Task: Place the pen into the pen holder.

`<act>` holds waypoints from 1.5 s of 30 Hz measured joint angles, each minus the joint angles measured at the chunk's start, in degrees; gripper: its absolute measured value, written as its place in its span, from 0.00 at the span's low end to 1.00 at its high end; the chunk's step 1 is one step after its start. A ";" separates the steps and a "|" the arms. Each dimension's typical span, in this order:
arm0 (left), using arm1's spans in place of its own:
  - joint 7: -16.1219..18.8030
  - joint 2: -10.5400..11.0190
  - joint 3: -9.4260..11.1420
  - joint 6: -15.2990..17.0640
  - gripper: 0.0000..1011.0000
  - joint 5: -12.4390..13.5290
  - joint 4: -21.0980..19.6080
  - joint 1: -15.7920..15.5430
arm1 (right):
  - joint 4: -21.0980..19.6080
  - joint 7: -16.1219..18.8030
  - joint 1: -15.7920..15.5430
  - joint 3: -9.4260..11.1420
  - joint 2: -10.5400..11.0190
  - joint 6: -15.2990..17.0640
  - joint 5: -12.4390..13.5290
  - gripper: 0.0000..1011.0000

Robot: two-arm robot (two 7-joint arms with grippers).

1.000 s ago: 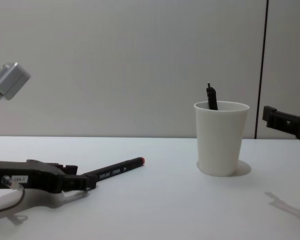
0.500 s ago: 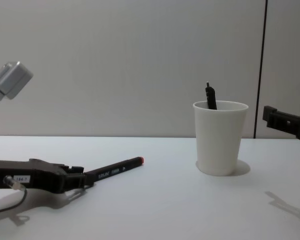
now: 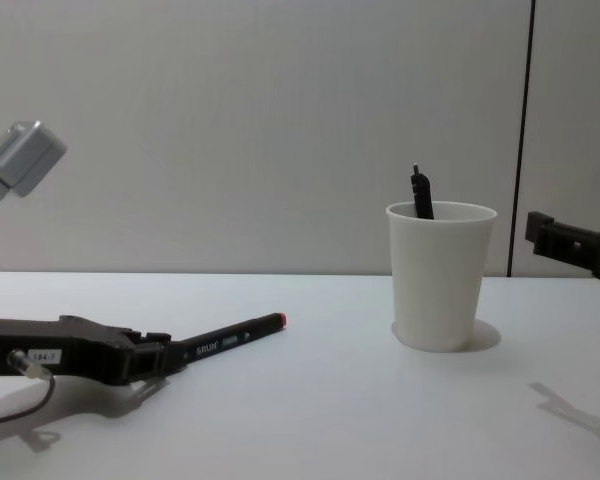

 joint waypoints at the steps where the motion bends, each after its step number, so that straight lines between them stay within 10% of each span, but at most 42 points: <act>1: 0.00 0.00 0.02 -0.07 0.19 0.00 0.00 0.00 | 0.00 0.00 -0.01 0.00 0.00 0.00 0.00 0.99; 26: -0.69 -1.10 -4.53 -11.06 0.19 -3.31 -4.30 3.94 | 0.00 0.00 -0.01 0.00 0.00 0.00 0.00 0.99; 45: -9.18 -3.20 -4.00 -17.73 0.19 -7.44 -6.95 1.66 | 0.00 0.00 0.00 0.00 0.00 0.00 0.00 0.99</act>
